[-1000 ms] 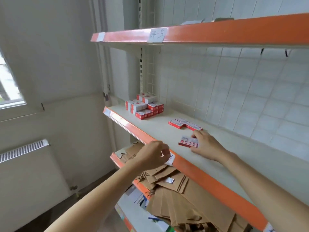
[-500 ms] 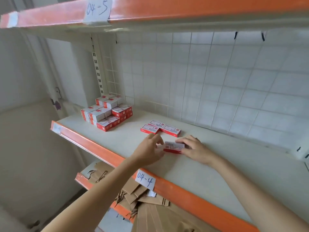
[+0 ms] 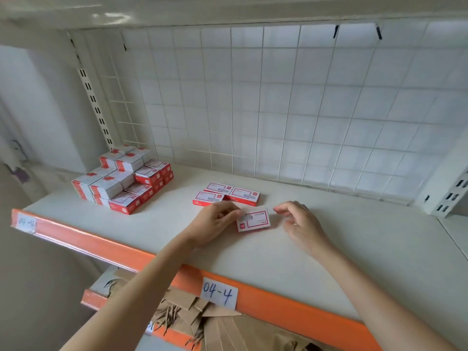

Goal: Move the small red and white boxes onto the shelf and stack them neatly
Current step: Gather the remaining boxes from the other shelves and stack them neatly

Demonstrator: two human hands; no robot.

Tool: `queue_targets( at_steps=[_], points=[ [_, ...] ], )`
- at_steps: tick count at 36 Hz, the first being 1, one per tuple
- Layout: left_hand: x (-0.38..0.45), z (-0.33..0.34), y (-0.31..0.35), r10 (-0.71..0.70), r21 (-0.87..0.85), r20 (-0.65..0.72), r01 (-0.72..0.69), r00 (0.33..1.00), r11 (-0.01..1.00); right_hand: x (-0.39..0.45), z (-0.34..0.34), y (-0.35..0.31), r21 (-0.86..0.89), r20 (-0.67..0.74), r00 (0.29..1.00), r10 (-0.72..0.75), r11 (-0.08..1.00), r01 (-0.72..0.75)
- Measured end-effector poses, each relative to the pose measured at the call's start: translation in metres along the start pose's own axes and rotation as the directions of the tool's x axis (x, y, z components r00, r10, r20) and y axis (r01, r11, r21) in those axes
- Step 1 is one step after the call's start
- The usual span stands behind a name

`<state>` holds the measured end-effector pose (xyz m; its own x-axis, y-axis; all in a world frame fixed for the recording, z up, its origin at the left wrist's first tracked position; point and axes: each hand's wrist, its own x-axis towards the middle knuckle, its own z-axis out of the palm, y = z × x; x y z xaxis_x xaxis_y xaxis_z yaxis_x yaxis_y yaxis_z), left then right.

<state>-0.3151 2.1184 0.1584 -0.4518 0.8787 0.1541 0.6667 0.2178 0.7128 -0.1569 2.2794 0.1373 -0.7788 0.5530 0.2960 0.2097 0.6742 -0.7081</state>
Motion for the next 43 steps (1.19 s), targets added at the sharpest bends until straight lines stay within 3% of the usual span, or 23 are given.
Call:
queue_targets(
  at_steps=[4,9,13,18,21,27,32,43],
  points=[
    [0.000,0.002,-0.004,0.010,-0.028,-0.011,-0.010,1.000,1.000,-0.002,0.001,-0.001,-0.006,0.007,1.000,-0.001,1.000,0.001],
    [-0.004,0.001,-0.008,0.093,0.107,-0.003,-0.092,0.996,0.990,-0.002,0.001,-0.001,-0.025,0.015,1.000,-0.012,1.000,0.013],
    [-0.006,0.001,-0.009,0.066,0.057,0.005,-0.067,0.998,0.996,-0.003,0.002,-0.002,-0.038,0.004,1.000,-0.030,0.999,0.030],
    [-0.006,0.007,-0.008,0.048,0.130,-0.031,-0.044,0.998,0.990,-0.006,0.003,-0.001,-0.159,-0.005,0.986,-0.169,0.973,0.166],
    [-0.007,0.007,-0.005,0.069,0.145,-0.020,-0.066,0.997,0.987,-0.007,0.004,-0.004,-0.165,0.074,0.977,-0.197,0.964,0.207],
    [-0.012,0.006,-0.003,0.209,0.157,0.064,-0.216,0.976,0.964,0.000,0.002,-0.017,-0.133,0.247,0.967,-0.069,0.986,0.104],
    [-0.013,0.001,-0.003,0.227,0.135,0.100,-0.239,0.969,0.961,0.013,0.008,-0.032,-0.253,0.362,0.932,-0.018,0.960,0.117],
    [-0.024,-0.035,-0.020,0.229,0.162,0.076,-0.238,0.971,0.958,0.051,0.034,-0.065,-0.474,0.217,0.973,-0.075,0.864,0.172]
  ],
)
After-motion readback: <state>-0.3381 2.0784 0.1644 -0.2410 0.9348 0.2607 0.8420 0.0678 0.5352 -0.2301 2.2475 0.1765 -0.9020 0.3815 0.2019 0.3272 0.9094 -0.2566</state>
